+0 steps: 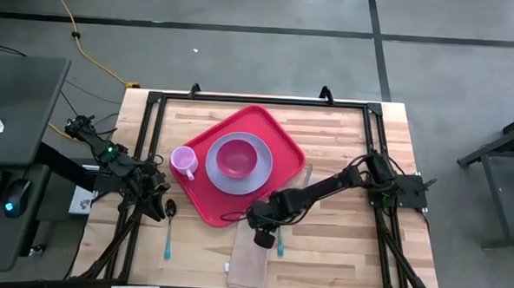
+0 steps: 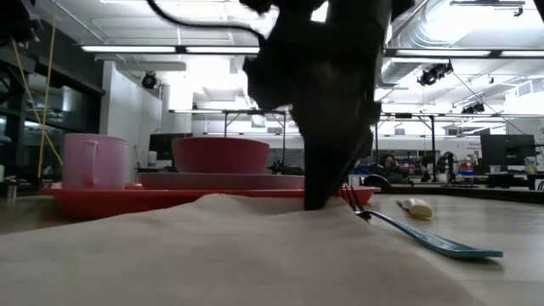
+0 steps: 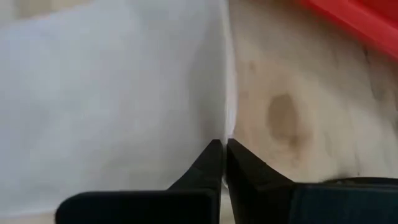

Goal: Set up tray
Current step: Put the brown table napkin to the right of the white plate on the red serving tray

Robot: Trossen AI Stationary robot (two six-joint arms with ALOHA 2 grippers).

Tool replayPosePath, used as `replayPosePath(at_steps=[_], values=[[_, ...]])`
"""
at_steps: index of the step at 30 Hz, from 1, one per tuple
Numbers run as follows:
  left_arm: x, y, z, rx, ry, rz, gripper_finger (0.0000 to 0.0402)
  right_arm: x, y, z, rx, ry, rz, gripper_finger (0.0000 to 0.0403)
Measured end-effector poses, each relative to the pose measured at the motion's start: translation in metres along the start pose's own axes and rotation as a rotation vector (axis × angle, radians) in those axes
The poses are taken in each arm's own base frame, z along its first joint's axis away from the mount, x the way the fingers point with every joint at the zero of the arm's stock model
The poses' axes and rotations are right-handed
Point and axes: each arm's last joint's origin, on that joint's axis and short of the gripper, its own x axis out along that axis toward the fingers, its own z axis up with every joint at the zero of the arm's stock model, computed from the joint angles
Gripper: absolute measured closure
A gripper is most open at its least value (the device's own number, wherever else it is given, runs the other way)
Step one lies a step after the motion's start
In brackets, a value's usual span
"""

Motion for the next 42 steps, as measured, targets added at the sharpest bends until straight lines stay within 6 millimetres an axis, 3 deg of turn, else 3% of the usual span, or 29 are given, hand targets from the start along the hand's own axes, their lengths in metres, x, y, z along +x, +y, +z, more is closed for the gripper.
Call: replayPosePath(at_steps=[9,22,42], values=[[0.000,0.002,-0.002,-0.002,0.022,0.023,0.0284,-0.026,0.016,0.008,-0.033,0.007,-0.037,0.0402],[0.000,0.003,-0.002,0.004,0.024,0.026,0.0284,-0.056,0.019,0.017,-0.040,-0.006,-0.149,0.0402],[0.000,0.002,-0.002,0.023,0.031,0.021,0.0284,-0.075,-0.009,0.034,0.012,-0.017,-0.335,0.0403]])
